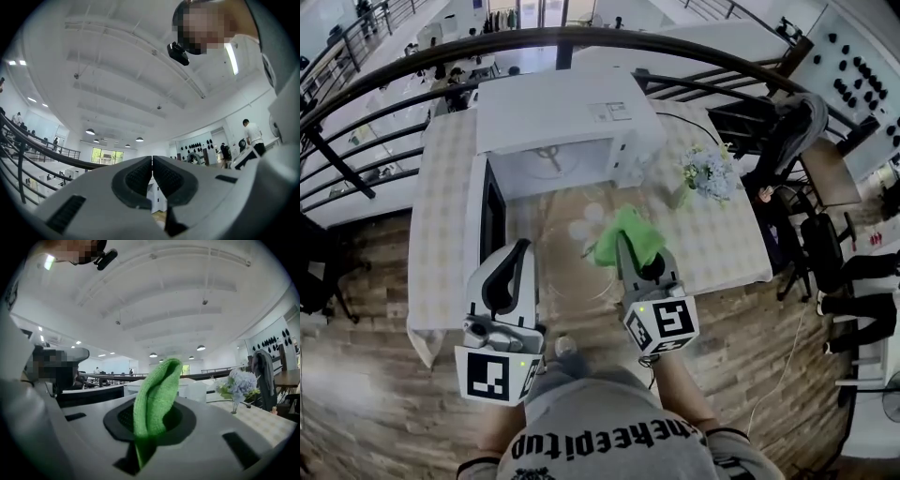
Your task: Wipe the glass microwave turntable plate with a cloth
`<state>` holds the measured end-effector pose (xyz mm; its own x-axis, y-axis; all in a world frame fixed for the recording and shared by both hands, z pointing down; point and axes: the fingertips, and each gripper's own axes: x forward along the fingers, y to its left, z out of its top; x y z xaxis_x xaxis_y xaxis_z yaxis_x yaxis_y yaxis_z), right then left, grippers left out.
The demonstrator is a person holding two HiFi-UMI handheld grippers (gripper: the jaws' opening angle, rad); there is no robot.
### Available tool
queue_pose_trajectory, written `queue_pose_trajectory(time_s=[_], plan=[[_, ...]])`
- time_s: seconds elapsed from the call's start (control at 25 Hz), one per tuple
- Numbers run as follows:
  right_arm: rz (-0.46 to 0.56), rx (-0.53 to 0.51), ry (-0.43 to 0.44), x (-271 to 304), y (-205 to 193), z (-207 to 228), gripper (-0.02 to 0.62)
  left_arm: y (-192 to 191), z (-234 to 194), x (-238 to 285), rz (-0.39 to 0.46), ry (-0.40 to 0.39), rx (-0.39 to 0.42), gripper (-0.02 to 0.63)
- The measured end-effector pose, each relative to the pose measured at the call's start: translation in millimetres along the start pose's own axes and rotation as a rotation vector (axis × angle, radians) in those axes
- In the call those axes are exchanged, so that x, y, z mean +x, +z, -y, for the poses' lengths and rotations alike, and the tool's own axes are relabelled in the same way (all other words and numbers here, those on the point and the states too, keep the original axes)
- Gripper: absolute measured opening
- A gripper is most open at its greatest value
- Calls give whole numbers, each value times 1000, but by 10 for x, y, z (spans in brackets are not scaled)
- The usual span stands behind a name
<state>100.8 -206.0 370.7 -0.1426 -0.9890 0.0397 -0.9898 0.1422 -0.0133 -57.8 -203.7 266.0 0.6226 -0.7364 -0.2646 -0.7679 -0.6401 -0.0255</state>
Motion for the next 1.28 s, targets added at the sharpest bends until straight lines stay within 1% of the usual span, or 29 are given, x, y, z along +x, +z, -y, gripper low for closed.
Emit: queue_pose_trajectory(time_s=[0.12,0.24,0.32,0.48,0.6,0.8,1.0,1.28], plan=[[-72,26,33,181,-288,-73,52,-67,-22,9,-7,-2,2,11],[-145,76,66,344,-584,-108,52,-273,22,-50,-66,-27,0,11],[-198,103,90,446,-778,-140,52,-334,25,-58,-83,-27,-4,11],[-301,133,142,638,-1130,-222,52,-365,-1,-35,-91,-4,0,11],[-385,152,193,742,-1376,-286,54,-361,-22,-21,-86,29,10,11],[-514,146,254,873,-1746,-337,54,-371,-31,3,-98,83,20,11],[-583,127,316,981,-1996,-449,54,-412,-58,-39,-108,144,22,11],[-647,111,365,1250,-2259,-705,48,-502,-110,-113,-125,209,17,12]])
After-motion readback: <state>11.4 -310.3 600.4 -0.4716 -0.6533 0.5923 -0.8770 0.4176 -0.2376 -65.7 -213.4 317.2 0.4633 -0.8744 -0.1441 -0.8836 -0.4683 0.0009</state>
